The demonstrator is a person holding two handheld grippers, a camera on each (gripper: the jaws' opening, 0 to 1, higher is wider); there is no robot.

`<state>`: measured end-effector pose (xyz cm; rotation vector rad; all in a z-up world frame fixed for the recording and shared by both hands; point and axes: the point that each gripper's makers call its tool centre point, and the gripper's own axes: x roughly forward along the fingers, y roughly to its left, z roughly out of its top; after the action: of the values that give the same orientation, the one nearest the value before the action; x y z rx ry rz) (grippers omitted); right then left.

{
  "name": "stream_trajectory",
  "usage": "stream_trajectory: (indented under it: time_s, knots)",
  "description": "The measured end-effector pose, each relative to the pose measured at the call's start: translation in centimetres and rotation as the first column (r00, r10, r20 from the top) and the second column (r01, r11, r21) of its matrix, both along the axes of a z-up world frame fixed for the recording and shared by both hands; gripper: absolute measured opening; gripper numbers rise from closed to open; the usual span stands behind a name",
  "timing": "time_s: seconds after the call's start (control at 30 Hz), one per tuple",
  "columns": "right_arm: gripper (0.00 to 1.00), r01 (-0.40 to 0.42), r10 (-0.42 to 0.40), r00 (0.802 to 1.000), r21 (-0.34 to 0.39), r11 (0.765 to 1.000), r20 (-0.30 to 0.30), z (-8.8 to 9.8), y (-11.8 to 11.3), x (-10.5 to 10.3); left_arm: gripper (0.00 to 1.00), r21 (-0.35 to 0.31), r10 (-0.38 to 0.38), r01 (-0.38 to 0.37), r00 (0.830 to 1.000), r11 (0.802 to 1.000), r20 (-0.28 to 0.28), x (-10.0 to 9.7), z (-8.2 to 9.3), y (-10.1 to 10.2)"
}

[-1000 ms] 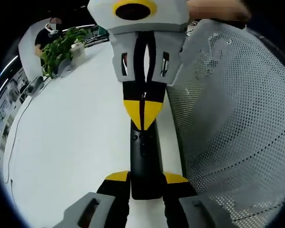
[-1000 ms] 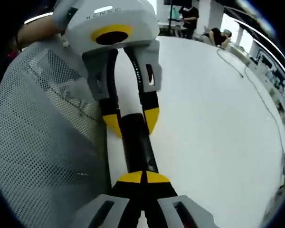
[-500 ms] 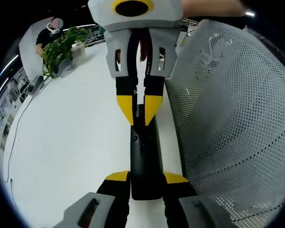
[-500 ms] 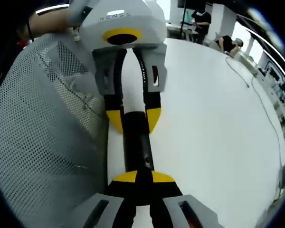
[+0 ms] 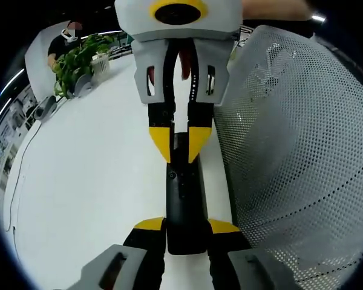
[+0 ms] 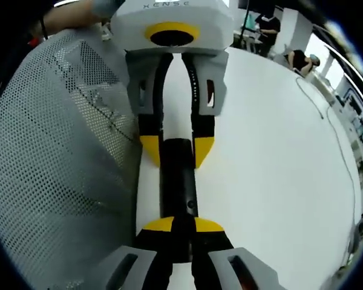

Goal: Press the specified remote control buttons in sequence, fully releasing each button before pressing the next.

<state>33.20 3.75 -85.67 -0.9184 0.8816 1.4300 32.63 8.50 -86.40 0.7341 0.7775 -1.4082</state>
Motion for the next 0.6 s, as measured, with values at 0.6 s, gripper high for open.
stream_trajectory:
  time_s: [0.6]
  knots:
    - [0.07, 0.012, -0.012, 1.000, -0.001, 1.000, -0.005, 0.07, -0.11, 0.08, 0.26, 0.003, 0.001, -0.001, 1.000, 1.000, -0.003, 0.05, 0.00, -0.02]
